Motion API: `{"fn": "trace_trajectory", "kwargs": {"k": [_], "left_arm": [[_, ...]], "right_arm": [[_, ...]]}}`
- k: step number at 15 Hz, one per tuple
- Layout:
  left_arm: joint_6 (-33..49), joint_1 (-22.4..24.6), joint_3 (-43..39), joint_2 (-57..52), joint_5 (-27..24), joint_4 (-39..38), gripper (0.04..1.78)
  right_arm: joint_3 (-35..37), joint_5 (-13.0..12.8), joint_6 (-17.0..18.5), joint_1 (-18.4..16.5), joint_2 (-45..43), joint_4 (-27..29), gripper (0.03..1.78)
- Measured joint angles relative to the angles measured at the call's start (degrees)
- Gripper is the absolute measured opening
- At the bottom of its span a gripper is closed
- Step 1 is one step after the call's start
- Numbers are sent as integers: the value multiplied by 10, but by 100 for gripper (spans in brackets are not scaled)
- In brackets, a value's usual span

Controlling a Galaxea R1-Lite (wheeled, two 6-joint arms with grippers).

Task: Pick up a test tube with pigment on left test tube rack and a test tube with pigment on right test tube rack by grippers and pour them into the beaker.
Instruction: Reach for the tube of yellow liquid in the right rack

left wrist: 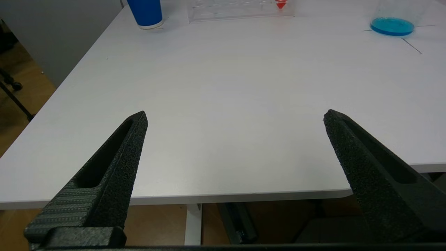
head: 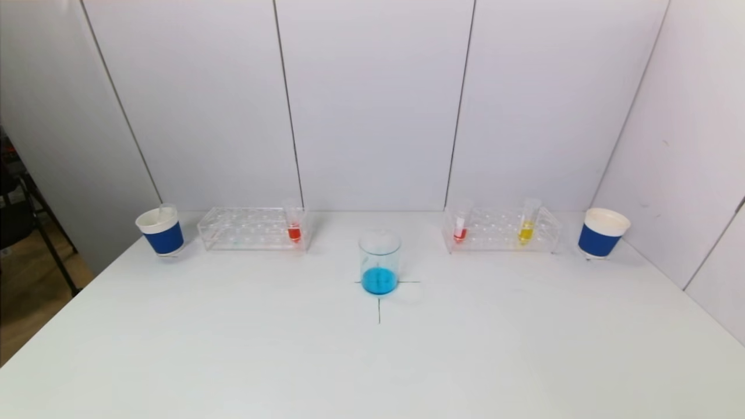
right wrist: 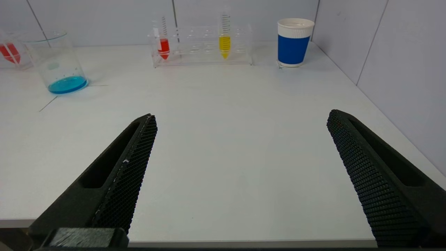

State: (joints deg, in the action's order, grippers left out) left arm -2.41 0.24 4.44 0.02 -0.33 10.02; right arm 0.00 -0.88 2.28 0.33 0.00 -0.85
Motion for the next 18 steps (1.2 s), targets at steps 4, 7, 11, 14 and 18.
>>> {"fn": "trace_trajectory", "kwargs": {"k": [4, 7, 11, 14, 18], "left_arm": [[2, 0, -38, 0, 3, -93, 176], [7, 0, -43, 0, 4, -95, 176], [3, 0, -44, 0, 0, -99, 176], [3, 0, -44, 0, 0, -99, 176], [3, 0, -44, 0, 0, -99, 176]], "right_arm": [[0, 0, 0, 0, 0, 0, 177], [0, 0, 0, 0, 0, 0, 177], [0, 3, -9, 0, 0, 0, 177], [0, 0, -3, 0, 0, 1, 177], [0, 5, -13, 0, 0, 1, 177]]}}
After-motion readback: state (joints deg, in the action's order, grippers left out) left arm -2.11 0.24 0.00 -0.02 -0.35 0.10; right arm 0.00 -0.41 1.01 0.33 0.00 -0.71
